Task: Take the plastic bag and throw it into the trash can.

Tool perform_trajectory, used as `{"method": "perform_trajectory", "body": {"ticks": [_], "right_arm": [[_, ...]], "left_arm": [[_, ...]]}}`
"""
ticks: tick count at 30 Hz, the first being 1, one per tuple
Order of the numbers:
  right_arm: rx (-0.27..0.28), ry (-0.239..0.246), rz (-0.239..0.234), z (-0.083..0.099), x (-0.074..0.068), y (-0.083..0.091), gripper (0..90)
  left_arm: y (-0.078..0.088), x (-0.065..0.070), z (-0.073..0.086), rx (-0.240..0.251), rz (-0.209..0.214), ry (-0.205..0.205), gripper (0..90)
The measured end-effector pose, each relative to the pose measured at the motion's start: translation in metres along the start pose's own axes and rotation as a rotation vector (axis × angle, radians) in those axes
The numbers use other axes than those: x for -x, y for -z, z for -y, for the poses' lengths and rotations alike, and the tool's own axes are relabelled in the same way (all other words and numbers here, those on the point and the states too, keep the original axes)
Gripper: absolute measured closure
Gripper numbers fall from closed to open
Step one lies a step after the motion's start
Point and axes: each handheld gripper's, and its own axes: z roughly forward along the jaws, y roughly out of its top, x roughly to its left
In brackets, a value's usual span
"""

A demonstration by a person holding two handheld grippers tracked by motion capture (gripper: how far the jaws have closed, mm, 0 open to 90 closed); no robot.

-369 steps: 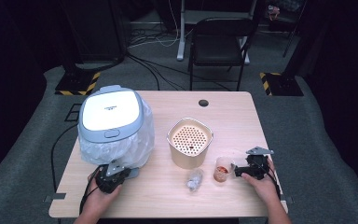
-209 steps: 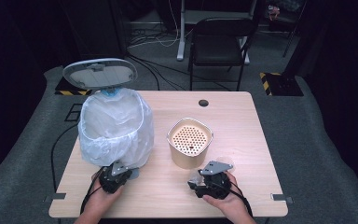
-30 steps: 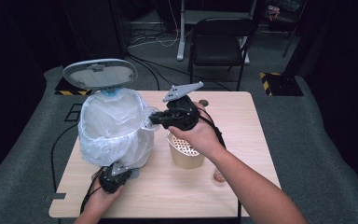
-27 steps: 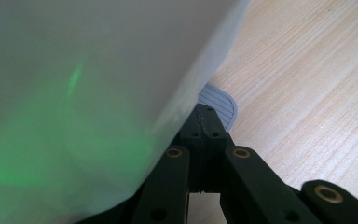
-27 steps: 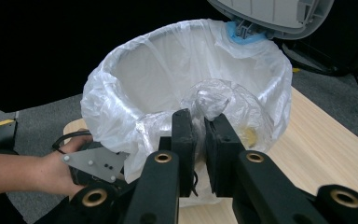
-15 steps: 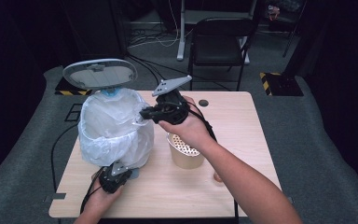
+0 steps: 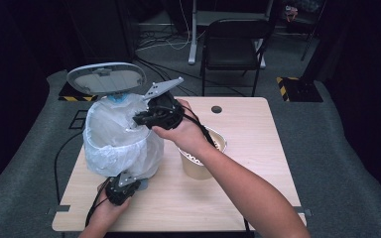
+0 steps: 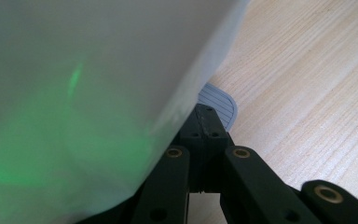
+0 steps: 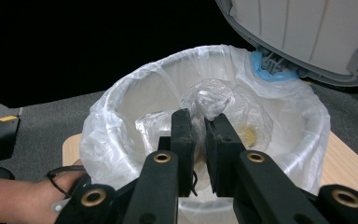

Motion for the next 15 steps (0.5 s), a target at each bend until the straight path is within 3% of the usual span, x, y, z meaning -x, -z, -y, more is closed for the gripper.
{"method": "perform_trajectory", "body": {"ticks": [15], "right_arm": [[0.008,-0.007,0.016,-0.004,0.001,-0.022,82.2]], "left_arm": [[0.0,0.0,0.0,0.003,-0.002,0.0,90.0]]}}
